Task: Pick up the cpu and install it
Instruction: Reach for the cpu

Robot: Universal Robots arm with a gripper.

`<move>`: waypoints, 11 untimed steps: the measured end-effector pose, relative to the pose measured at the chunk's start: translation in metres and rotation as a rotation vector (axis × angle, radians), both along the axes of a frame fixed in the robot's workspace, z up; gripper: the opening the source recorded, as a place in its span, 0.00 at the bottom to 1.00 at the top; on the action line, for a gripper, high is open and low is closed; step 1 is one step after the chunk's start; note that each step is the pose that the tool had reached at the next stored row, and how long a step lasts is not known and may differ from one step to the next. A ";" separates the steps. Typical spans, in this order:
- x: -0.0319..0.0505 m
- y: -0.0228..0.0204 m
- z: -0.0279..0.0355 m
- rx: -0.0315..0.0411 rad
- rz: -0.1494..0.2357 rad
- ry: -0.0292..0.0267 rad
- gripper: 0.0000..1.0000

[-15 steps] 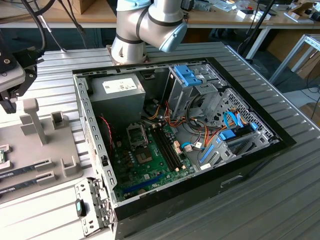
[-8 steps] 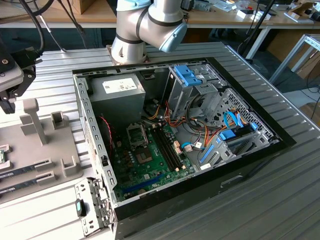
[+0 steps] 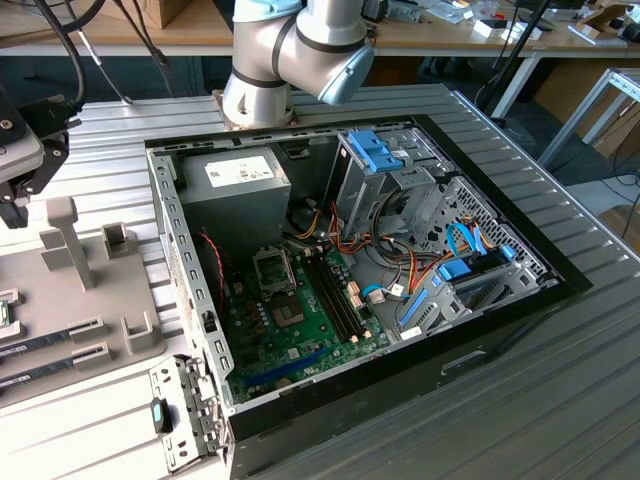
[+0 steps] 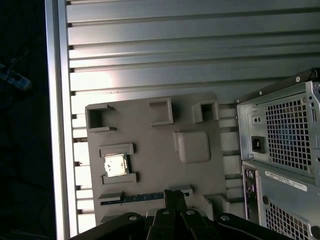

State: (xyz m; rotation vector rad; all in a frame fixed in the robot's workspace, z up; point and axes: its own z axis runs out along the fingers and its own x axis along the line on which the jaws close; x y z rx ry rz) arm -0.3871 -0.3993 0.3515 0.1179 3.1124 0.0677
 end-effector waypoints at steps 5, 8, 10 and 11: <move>-0.0019 0.0000 -0.0003 -0.0001 0.000 0.0001 0.11; -0.0038 0.0000 -0.0005 -0.0001 0.000 0.0001 0.11; -0.0047 0.0000 -0.0007 0.0000 0.000 0.0000 0.11; -0.0052 0.0000 -0.0008 0.0000 0.000 0.0000 0.11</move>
